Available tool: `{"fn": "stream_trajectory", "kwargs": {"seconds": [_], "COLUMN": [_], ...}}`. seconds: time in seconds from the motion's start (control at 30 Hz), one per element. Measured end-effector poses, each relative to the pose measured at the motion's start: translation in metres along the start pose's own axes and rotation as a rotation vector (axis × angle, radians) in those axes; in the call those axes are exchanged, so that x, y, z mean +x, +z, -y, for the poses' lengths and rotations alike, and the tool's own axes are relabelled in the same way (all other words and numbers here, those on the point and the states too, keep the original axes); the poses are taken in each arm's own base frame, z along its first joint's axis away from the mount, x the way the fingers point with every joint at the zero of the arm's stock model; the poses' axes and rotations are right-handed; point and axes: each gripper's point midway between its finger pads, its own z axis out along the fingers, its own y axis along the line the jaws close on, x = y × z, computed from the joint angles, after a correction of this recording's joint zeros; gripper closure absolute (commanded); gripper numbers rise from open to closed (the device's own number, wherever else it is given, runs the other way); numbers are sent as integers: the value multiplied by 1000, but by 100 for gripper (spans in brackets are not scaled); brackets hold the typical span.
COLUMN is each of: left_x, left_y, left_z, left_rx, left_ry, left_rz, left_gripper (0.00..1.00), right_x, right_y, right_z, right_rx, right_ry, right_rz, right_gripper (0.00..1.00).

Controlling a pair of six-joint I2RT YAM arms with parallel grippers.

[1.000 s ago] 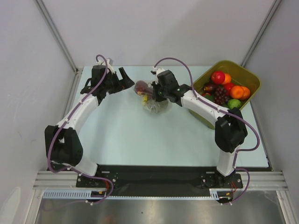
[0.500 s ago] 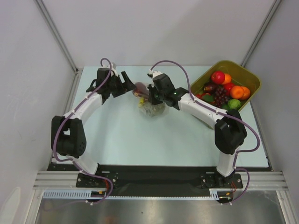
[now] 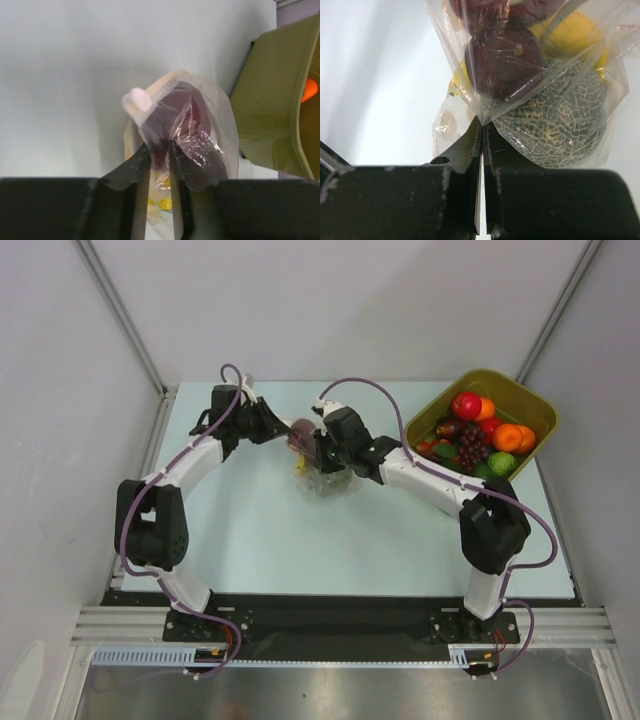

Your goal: Open the zip-top bag and remove the fake food

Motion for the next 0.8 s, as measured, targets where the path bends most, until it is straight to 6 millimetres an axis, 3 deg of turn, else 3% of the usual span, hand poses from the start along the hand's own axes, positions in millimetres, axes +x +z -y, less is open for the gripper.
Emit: {"fn": "stream_trajectory", "kwargs": {"seconds": [0.13, 0.27, 0.37, 0.4, 0.47, 0.5, 0.6, 0.8], "left_x": [1, 0, -1, -1, -1, 2, 5, 15], "left_y": [3, 2, 1, 0, -4, -7, -17, -42], "left_z": [5, 17, 28, 33, 45, 53, 72, 105], "left_rx": [38, 106, 180, 211, 285, 337, 466, 689], "left_ry": [4, 32, 82, 106, 157, 187, 259, 352], "left_rz": [-9, -12, -10, -12, -19, -32, -55, -116], "left_gripper": [100, 100, 100, 100, 100, 100, 100, 100], "right_x": [3, 1, -4, -5, -11, -16, -38, -100], "right_y": [-4, -12, -20, -24, -34, -41, -69, -144], "right_z": [0, -3, -4, -3, -2, -2, 4, 33], "right_rx": [-1, -6, -8, -6, -8, -19, -55, -165], "right_ry": [11, 21, 23, 26, 28, 29, 30, 55], "right_rz": [-1, 9, 18, 20, 30, 38, 87, 249], "right_gripper": [100, 100, 83, 68, 55, 45, 32, 25]}}
